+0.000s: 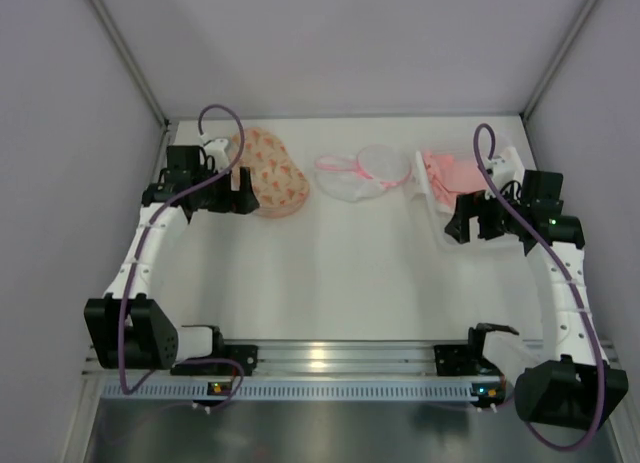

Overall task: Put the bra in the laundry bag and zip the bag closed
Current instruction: Move the laundry bag to the center of the board.

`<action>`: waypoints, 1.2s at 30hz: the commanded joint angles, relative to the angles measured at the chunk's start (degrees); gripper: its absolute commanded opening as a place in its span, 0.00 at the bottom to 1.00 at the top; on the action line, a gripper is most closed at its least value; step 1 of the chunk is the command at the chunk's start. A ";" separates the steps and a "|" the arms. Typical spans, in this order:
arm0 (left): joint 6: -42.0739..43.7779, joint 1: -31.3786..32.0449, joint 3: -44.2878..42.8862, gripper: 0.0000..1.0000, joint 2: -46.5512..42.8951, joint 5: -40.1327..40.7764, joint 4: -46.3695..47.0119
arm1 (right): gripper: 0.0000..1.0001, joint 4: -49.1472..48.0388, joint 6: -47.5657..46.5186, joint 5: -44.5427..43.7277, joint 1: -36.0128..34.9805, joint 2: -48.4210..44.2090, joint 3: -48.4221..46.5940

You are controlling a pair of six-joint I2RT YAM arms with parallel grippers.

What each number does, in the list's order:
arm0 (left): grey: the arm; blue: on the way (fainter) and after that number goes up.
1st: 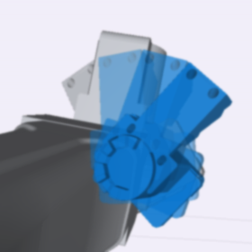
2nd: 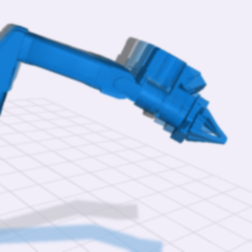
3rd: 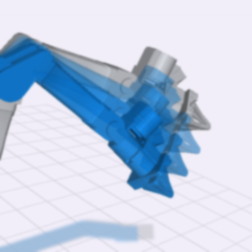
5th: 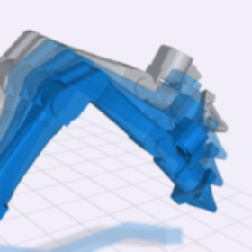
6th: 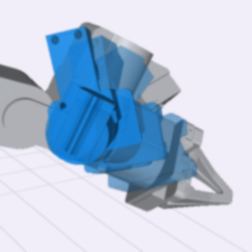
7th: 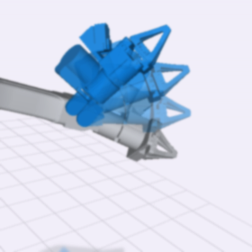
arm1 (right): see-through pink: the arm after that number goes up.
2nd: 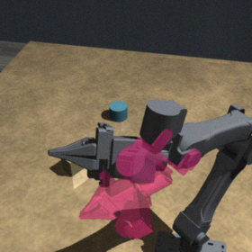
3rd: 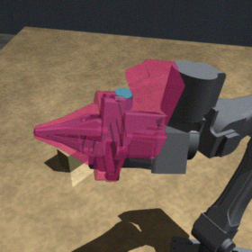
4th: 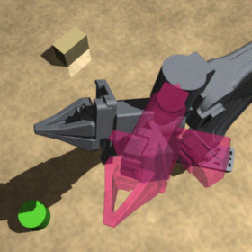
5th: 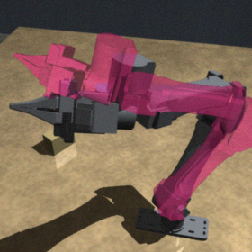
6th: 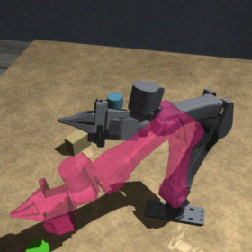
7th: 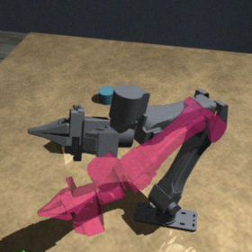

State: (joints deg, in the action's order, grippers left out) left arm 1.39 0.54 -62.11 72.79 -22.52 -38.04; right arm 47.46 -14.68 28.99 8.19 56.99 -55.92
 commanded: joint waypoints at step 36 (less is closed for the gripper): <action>2.61 20.38 -27.74 0.07 38.33 -11.99 8.26 | 0.99 1.22 -1.32 2.56 0.52 6.03 -7.80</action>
State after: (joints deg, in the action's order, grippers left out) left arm -6.68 20.82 -94.13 120.86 -26.11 -28.84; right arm 48.03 -14.17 29.76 8.16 63.40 -60.25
